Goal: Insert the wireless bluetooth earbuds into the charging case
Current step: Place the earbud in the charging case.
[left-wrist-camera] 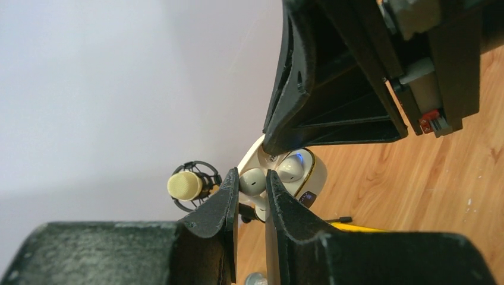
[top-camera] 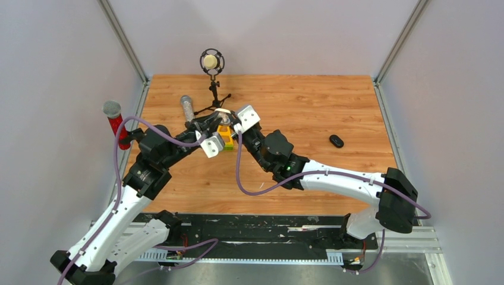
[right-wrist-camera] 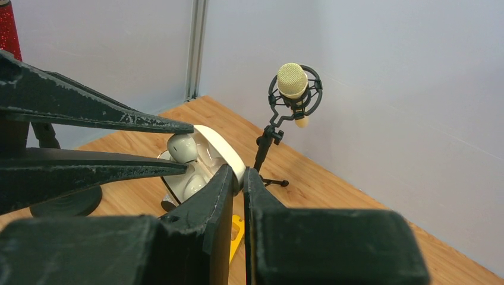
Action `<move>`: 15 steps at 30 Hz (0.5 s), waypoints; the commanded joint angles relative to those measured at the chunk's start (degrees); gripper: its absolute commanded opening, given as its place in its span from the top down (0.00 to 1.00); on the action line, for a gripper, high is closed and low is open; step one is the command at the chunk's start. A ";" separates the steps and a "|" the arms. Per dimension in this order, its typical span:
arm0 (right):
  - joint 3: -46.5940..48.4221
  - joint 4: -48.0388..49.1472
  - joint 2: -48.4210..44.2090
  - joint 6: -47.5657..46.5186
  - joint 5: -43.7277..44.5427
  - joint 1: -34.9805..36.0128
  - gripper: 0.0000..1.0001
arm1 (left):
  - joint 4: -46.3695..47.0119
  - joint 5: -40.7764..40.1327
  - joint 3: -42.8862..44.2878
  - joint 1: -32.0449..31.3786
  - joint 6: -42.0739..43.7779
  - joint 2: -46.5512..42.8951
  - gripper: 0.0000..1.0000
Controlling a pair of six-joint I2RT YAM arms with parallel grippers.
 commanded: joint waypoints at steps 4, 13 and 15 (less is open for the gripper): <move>0.37 3.37 -2.41 0.81 -0.94 0.03 1.00 | 0.73 1.96 -2.59 0.18 5.21 -1.87 1.00; 0.55 3.28 -2.95 2.54 -1.81 0.00 1.00 | 0.41 2.82 -0.30 0.16 -8.29 -0.77 1.00; 0.54 3.20 -3.31 3.26 -2.25 -0.15 1.00 | -0.51 3.04 -0.57 0.16 -9.59 -0.69 1.00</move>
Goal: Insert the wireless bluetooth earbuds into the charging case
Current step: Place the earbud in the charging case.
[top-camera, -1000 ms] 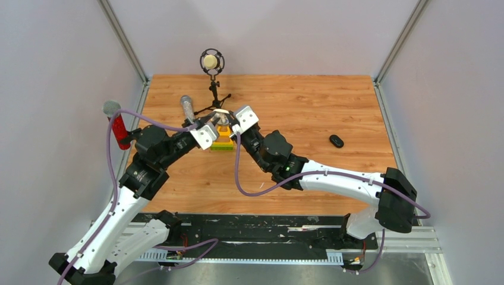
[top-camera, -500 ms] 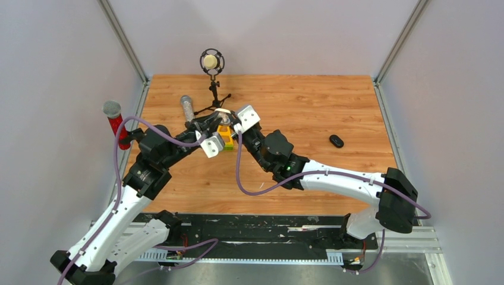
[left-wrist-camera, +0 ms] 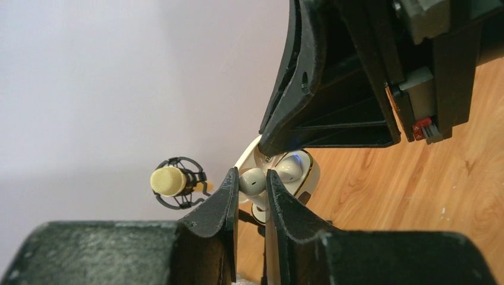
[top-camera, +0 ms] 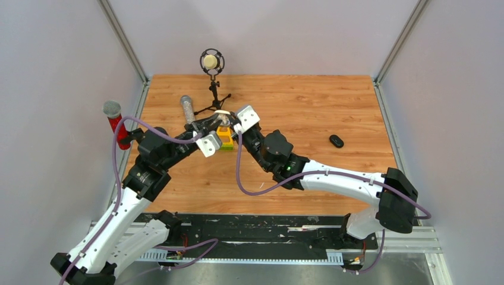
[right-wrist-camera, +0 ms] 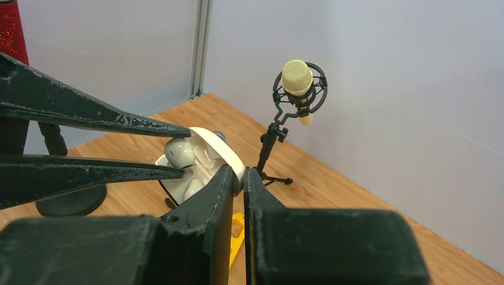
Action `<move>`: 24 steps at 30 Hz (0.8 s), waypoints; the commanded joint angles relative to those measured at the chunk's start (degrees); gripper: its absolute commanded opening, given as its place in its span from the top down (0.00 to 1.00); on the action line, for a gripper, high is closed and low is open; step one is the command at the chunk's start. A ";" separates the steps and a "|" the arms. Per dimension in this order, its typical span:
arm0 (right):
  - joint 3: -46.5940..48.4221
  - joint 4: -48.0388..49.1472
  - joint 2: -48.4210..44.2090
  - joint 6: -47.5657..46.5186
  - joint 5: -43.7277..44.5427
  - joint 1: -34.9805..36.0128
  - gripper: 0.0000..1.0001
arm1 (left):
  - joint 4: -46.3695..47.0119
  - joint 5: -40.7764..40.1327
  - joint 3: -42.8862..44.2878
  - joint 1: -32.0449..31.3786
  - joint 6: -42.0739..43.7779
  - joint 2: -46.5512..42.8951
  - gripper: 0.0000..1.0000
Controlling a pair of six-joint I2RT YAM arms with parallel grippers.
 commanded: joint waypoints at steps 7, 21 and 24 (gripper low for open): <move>-0.16 3.57 -4.99 4.43 -2.42 -0.72 1.00 | -0.49 2.34 -0.04 0.14 -2.42 0.03 1.00; -2.07 3.33 -6.44 5.27 -7.07 -0.98 1.00 | 2.93 -0.03 -2.40 0.09 7.99 -1.56 1.00; -1.91 3.28 -7.12 6.55 -6.31 -1.40 1.00 | 3.75 0.33 -2.68 0.10 6.10 -1.81 1.00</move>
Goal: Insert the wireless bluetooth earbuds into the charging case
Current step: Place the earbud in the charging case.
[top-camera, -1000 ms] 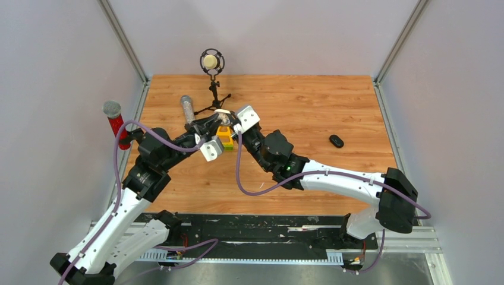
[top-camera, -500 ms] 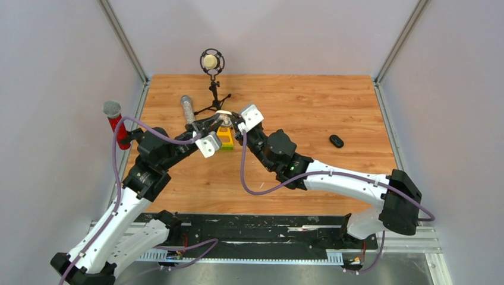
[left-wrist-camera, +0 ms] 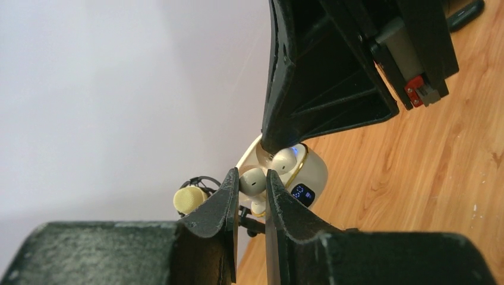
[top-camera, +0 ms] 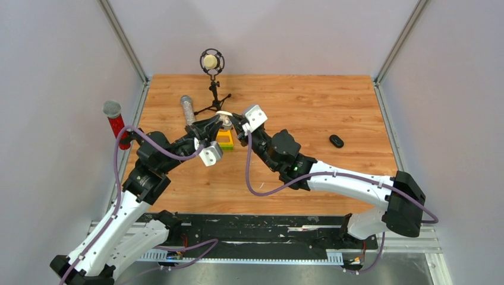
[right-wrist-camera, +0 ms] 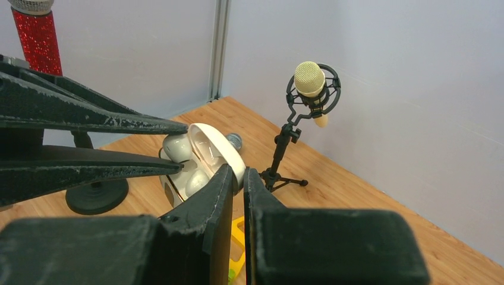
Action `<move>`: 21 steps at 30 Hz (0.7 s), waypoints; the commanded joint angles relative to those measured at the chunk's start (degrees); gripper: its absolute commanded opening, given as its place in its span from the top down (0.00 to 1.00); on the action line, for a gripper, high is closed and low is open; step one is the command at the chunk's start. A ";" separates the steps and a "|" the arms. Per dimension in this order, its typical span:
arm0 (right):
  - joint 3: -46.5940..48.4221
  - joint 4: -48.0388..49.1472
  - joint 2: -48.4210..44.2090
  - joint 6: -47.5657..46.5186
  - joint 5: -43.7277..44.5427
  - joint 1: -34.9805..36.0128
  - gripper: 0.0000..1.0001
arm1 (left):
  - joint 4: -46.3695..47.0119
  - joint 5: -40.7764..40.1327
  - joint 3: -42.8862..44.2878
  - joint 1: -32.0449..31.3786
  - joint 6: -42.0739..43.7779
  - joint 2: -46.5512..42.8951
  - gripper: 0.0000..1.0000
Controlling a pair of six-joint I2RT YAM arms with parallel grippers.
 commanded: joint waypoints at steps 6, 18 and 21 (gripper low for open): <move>0.38 4.34 -4.48 7.42 -3.46 -2.46 1.00 | 0.16 2.81 -2.91 0.21 -8.83 -1.85 1.00; -0.26 5.12 -4.32 5.57 -7.22 -2.59 1.00 | -4.25 -2.29 3.01 0.24 -21.06 3.30 1.00; -0.22 4.92 -4.39 5.24 -7.11 -2.59 1.00 | -4.49 -2.46 2.73 0.20 -21.52 3.35 1.00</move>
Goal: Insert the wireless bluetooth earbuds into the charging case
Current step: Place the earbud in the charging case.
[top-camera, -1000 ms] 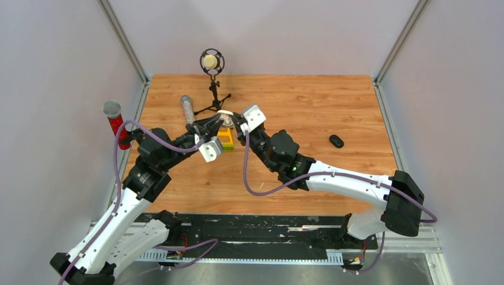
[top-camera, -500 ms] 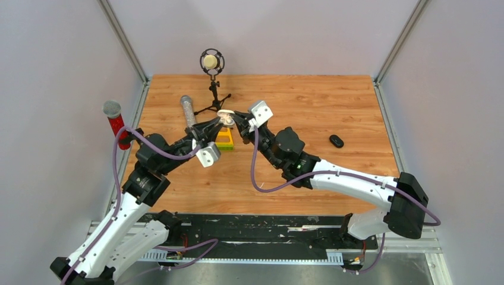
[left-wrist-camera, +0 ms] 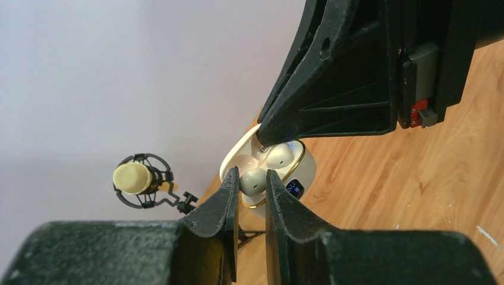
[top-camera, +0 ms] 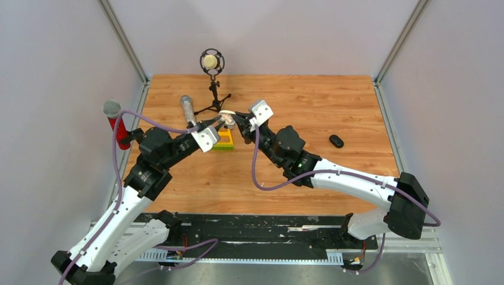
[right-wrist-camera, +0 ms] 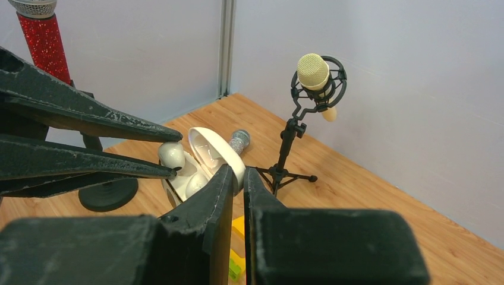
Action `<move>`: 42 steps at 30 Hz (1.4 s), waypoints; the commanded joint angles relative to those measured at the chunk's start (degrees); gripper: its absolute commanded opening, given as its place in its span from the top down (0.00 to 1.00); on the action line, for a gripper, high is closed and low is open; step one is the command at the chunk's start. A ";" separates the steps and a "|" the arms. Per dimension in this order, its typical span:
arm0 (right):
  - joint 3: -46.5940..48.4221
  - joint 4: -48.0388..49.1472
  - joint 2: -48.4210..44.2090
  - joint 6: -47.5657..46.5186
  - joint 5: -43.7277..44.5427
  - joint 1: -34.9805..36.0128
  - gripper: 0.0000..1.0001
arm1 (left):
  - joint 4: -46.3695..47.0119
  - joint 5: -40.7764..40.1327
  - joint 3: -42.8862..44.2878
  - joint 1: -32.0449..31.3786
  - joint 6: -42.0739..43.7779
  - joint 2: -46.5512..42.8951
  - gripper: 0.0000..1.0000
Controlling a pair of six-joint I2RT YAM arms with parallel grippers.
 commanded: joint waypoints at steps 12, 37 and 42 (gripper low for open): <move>1.27 5.49 -2.27 0.48 -3.27 0.53 1.00 | -3.46 -0.02 1.28 0.16 -4.20 0.76 0.36; 4.17 -5.53 -6.62 5.86 -15.87 -6.94 1.00 | -13.60 -4.98 5.97 0.20 -19.09 -6.29 0.05; 2.24 -4.88 -10.47 7.51 -25.87 -7.02 1.00 | -12.36 2.23 4.94 0.26 -28.91 -6.06 0.00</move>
